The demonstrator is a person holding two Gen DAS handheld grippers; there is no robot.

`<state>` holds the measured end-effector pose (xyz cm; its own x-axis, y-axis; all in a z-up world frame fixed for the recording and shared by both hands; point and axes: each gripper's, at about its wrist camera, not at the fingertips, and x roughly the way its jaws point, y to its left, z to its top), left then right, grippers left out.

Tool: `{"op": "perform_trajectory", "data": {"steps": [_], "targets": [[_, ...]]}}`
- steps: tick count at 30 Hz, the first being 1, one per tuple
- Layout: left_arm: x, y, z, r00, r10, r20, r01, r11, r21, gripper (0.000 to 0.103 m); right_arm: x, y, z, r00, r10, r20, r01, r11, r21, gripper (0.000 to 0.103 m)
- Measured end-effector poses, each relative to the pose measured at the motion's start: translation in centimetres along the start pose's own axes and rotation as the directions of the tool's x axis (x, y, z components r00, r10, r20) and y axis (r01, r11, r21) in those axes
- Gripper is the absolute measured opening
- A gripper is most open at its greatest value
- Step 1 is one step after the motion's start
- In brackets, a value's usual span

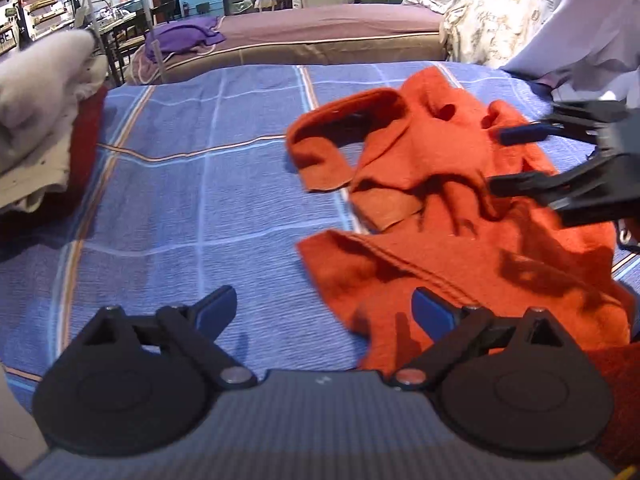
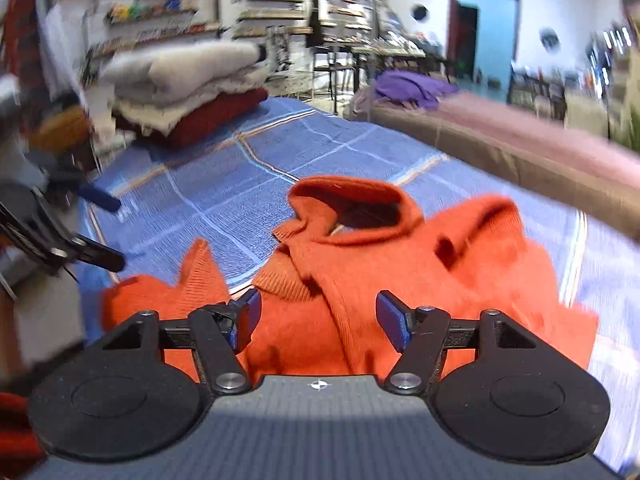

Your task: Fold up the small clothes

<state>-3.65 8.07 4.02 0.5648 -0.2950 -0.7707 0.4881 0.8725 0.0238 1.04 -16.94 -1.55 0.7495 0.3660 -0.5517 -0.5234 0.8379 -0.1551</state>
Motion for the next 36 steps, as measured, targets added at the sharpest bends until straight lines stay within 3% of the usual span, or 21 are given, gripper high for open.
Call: {"op": "perform_trajectory", "data": {"steps": [3,5,6,9,13,15,20,22,26,27,28,30,31,32,35,36], "targets": [[0.7,-1.3,-0.4,0.999,-0.031,-0.009,0.031,0.999,-0.038,0.096,4.0,1.5,0.1,0.993,-0.106,-0.05,0.093,0.972,-0.216,0.097],[1.1,-1.7,-0.7,0.999,-0.045,-0.009,0.044,0.997,-0.063,0.096,5.6,1.2,-0.3,0.988,-0.12,-0.093,0.093,0.963,-0.251,0.063],[1.2,-1.9,-0.7,0.999,-0.045,-0.009,0.044,0.997,-0.066,0.096,5.9,0.5,-0.2,0.987,-0.12,-0.107,0.095,0.971,-0.221,0.025],[1.4,-2.4,-1.0,0.999,-0.035,-0.002,0.035,0.998,-0.047,0.096,3.4,-2.8,0.7,0.994,-0.107,-0.036,0.107,0.994,-0.002,0.006],[2.1,-2.6,-0.6,0.999,-0.036,-0.006,0.036,0.999,-0.035,0.096,-1.8,-7.2,1.1,0.959,-0.28,0.051,0.275,0.957,0.09,0.006],[2.2,-2.8,-0.2,0.999,-0.043,0.011,0.044,0.999,-0.03,0.096,-4.5,-10.1,0.6,0.932,-0.36,0.041,0.35,0.925,0.145,0.006],[2.5,-4.1,1.4,0.997,-0.062,0.037,0.061,0.997,0.037,0.094,-10.4,-17.3,-3.2,0.821,-0.565,-0.079,0.563,0.781,0.271,0.006],[3.0,-4.8,2.3,0.997,-0.065,0.04,0.062,0.995,0.083,0.091,-12.1,-19.3,-5.0,0.796,-0.59,-0.138,0.6,0.734,0.32,0.006],[4.1,-6.1,4.4,0.994,-0.082,0.07,0.071,0.985,0.159,0.086,-13.4,-20.1,-7.9,0.747,-0.624,-0.231,0.664,0.678,0.316,0.006],[4.4,-6.4,4.9,0.993,-0.086,0.078,0.071,0.982,0.173,0.085,-13.5,-20.1,-8.5,0.751,-0.614,-0.242,0.659,0.672,0.338,0.007],[4.9,-6.7,5.5,0.992,-0.088,0.085,0.071,0.98,0.188,0.083,-13.7,-20.1,-9.1,0.77,-0.59,-0.244,0.636,0.676,0.371,0.01],[6.1,-7.1,6.4,0.993,-0.085,0.087,0.064,0.973,0.22,0.079,-13.2,-20.0,-9.9,0.831,-0.495,-0.254,0.556,0.712,0.429,0.021],[7.0,-7.3,6.7,0.994,-0.067,0.085,0.045,0.971,0.236,0.078,-12.4,-19.6,-9.7,0.845,-0.466,-0.263,0.534,0.724,0.436,0.035],[8.1,-7.3,7.0,0.996,-0.032,0.085,0.009,0.967,0.255,0.078,-11.8,-19.2,-9.4,0.849,-0.455,-0.269,0.528,0.733,0.429,0.042],[11.1,-6.6,7.7,0.998,0.032,0.059,-0.047,0.964,0.264,0.072,-11.8,-17.3,-7.9,0.85,-0.471,-0.234,0.526,0.757,0.388,0.08],[11.9,-6.3,7.9,0.999,0.025,0.043,-0.035,0.968,0.248,0.068,-11.9,-16.9,-7.4,0.854,-0.471,-0.221,0.52,0.764,0.382,0.1]]}}
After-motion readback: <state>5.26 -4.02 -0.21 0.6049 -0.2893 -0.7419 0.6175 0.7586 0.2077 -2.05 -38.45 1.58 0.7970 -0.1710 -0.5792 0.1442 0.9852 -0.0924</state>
